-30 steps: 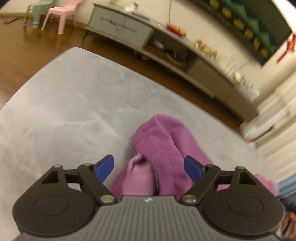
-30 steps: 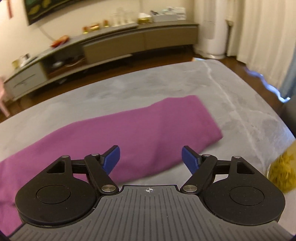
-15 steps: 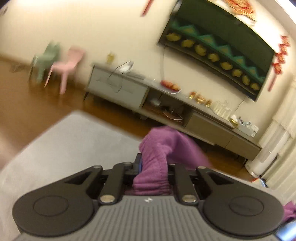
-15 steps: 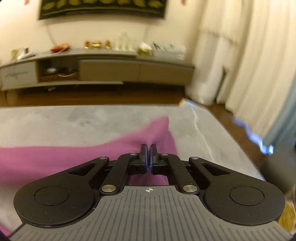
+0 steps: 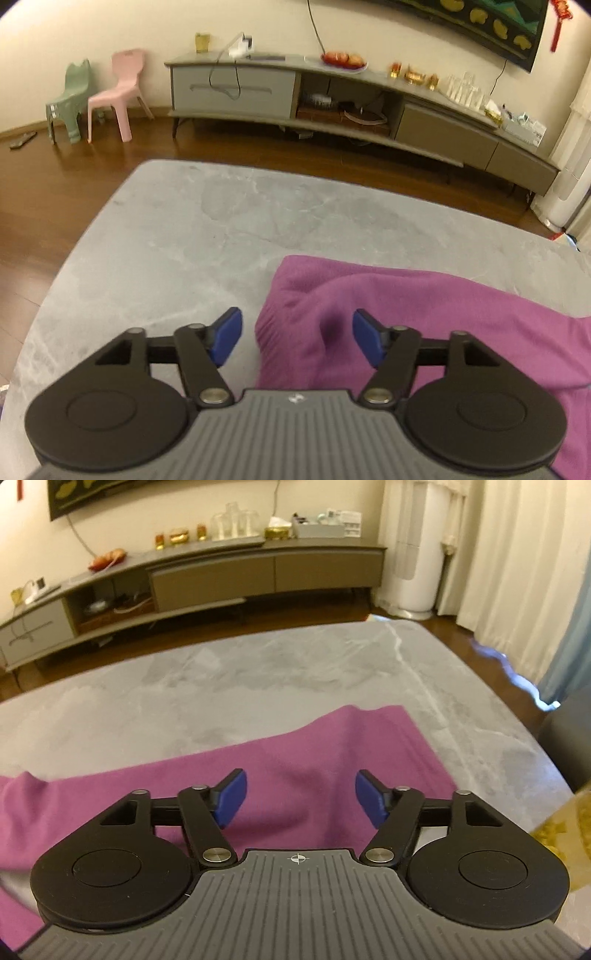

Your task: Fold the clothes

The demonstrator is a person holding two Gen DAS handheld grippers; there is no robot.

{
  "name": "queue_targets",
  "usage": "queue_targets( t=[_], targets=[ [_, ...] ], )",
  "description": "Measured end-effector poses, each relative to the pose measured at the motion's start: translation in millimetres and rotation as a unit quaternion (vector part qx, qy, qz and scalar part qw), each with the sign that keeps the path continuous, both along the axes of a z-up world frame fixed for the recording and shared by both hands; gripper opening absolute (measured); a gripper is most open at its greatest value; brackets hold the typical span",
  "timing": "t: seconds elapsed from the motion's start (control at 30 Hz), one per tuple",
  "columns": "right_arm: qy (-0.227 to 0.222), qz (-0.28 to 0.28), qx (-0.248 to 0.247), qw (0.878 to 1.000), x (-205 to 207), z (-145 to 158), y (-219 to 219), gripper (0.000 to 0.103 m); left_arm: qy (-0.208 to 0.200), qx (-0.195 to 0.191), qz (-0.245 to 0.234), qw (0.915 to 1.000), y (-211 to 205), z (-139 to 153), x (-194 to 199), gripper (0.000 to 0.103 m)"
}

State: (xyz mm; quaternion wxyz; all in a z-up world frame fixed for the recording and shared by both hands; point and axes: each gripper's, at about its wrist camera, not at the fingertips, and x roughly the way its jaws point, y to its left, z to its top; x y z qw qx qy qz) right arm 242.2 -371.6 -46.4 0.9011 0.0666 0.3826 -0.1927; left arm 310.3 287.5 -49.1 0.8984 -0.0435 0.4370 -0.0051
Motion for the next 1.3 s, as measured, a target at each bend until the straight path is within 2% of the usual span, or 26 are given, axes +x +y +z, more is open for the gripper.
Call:
queue_targets(
  t=[0.07, 0.13, 0.17, 0.23, 0.27, 0.3, 0.37, 0.43, 0.47, 0.5, 0.53, 0.57, 0.6, 0.63, 0.67, 0.77, 0.83, 0.93, 1.0, 1.1, 1.17, 1.23, 1.27, 1.3],
  targets=[
    [0.006, -0.006, 0.000, 1.000, 7.0, -9.4, -7.2, 0.065, 0.022, 0.029, -0.020, 0.9991, -9.2, -10.9, 25.7, 0.061],
    [0.012, -0.011, 0.006, 1.000, 13.1, -18.7, -16.6, 0.063, 0.039, 0.083, -0.048, 0.9947, -25.4, -17.1, 36.1, 0.015],
    [0.016, -0.013, 0.009, 1.000, 16.1, -23.3, -21.0, 0.057, 0.035, 0.110, -0.069, 0.9910, -34.3, -16.2, 37.0, 0.014],
    [0.013, 0.005, 0.013, 1.000, 20.8, -28.7, -26.9, 0.017, 0.012, 0.154, -0.105, 0.9824, -50.8, -8.5, 36.1, 0.010],
    [0.009, 0.014, 0.005, 1.000, 22.8, -26.9, -27.0, 0.000, -0.019, 0.158, -0.106, 0.9816, -52.7, 4.7, 33.8, 0.010],
    [0.001, 0.017, -0.008, 1.000, 24.3, -23.2, -26.9, 0.000, -0.053, 0.158, -0.105, 0.9804, -53.6, 19.2, 31.4, 0.010],
    [-0.032, 0.011, -0.039, 0.999, 24.3, -9.3, -26.6, 0.000, -0.121, 0.126, -0.079, 0.9813, -46.9, 52.2, 31.4, 0.010],
    [-0.073, 0.002, -0.054, 0.996, 26.3, 7.1, -25.5, 0.000, -0.160, 0.119, -0.047, 0.9787, -48.3, 70.9, 40.3, 0.012],
    [-0.088, -0.003, -0.057, 0.994, 28.3, 12.7, -24.7, 0.000, -0.149, 0.129, -0.043, 0.9795, -54.9, 68.4, 51.3, 0.014],
    [-0.092, -0.008, -0.055, 0.994, 32.3, 14.0, -23.1, 0.000, -0.132, 0.140, -0.041, 0.9804, -62.4, 63.8, 63.5, 0.026],
    [-0.086, -0.011, -0.053, 0.995, 37.2, 12.0, -21.1, 0.002, -0.116, 0.152, -0.039, 0.9808, -70.0, 59.2, 75.7, 0.044],
    [-0.077, -0.014, -0.052, 0.996, 40.7, 7.5, -18.8, 0.013, -0.096, 0.179, -0.038, 0.9783, -78.1, 50.1, 84.2, 0.048],
    [-0.066, -0.020, -0.050, 0.996, 41.9, 1.4, -16.1, 0.037, -0.093, 0.185, -0.029, 0.9780, -79.2, 46.7, 81.0, 0.048],
    [-0.056, -0.025, -0.048, 0.997, 40.5, -3.5, -13.3, 0.050, -0.093, 0.185, -0.018, 0.9781, -79.0, 44.4, 75.7, 0.050],
    [-0.050, -0.022, -0.043, 0.998, 37.3, -5.5, -10.5, 0.050, -0.093, 0.186, -0.008, 0.9781, -78.8, 42.2, 70.4, 0.051],
    [-0.035, 0.015, -0.034, 0.999, 19.2, 2.5, 6.3, 0.052, -0.108, 0.116, 0.008, 0.9873, -57.6, 41.0, 22.7, 0.055],
    [-0.037, 0.046, -0.038, 0.998, 0.2, 15.4, 26.5, 0.055, -0.113, 0.073, 0.025, 0.9907, -37.1, 38.5, -16.1, 0.063],
    [-0.037, 0.128, -0.008, 0.991, -32.8, 29.0, 78.1, 0.059, -0.098, 0.038, 0.048, 0.9933, -7.6, 18.3, -60.6, 0.066],
    [-0.026, 0.214, 0.005, 0.977, -54.8, 28.4, 132.8, 0.065, -0.081, 0.013, 0.066, 0.9944, 8.4, 3.5, -78.2, 0.071],
    [0.001, 0.350, -0.003, 0.937, -86.6, 16.8, 221.8, 0.068, -0.053, -0.029, 0.086, 0.9944, 23.1, -16.1, -79.4, 0.072],
    [0.020, 0.399, -0.008, 0.917, -103.0, 4.2, 265.2, 0.070, -0.059, -0.016, 0.099, 0.9932, 25.1, -23.7, -72.6, 0.073],
    [0.040, 0.419, -0.014, 0.907, -113.5, -13.5, 291.1, 0.071, -0.067, -0.001, 0.111, 0.9915, 26.8, -30.9, -65.4, 0.072],
    [0.050, 0.415, -0.016, 0.908, -115.3, -23.5, 296.0, 0.071, -0.071, 0.002, 0.116, 0.9907, 26.5, -33.4, -65.3, 0.071],
    [0.054, 0.407, -0.011, 0.912, -115.5, -29.7, 295.1, 0.072, -0.074, 0.004, 0.120, 0.9899, 25.9, -35.6, -65.8, 0.061]
  ],
)
